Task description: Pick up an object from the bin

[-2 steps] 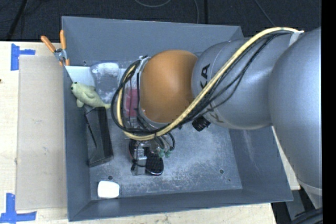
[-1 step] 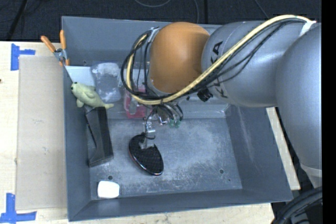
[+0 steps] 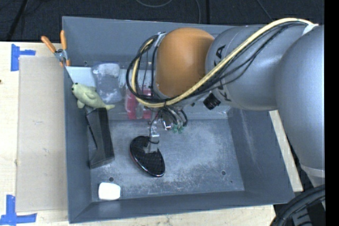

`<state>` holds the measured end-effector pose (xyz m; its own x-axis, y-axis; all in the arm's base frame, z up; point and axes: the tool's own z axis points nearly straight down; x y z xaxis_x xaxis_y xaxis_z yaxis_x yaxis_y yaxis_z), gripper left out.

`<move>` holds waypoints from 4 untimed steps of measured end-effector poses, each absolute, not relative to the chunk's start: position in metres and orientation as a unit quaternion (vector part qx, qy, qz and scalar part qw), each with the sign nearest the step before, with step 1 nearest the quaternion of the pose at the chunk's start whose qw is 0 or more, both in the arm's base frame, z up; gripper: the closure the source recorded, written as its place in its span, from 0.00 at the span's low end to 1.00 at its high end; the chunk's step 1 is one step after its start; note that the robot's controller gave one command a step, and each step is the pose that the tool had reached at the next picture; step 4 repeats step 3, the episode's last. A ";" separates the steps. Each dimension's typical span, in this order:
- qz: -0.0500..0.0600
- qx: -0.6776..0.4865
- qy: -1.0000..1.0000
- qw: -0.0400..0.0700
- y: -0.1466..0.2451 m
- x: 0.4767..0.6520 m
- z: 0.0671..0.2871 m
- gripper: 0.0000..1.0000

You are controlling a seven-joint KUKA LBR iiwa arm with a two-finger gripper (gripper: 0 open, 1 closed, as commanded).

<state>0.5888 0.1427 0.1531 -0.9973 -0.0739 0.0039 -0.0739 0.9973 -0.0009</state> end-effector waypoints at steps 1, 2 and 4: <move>-0.001 0.026 -1.000 0.001 0.130 0.577 0.124 0.00; 0.000 0.083 -0.997 0.003 0.118 0.579 0.088 0.00; -0.001 -0.019 -1.000 -0.002 0.080 0.570 0.074 1.00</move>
Offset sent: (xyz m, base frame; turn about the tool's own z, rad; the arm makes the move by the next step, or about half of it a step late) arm -0.0092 -0.0303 -0.0831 -0.1123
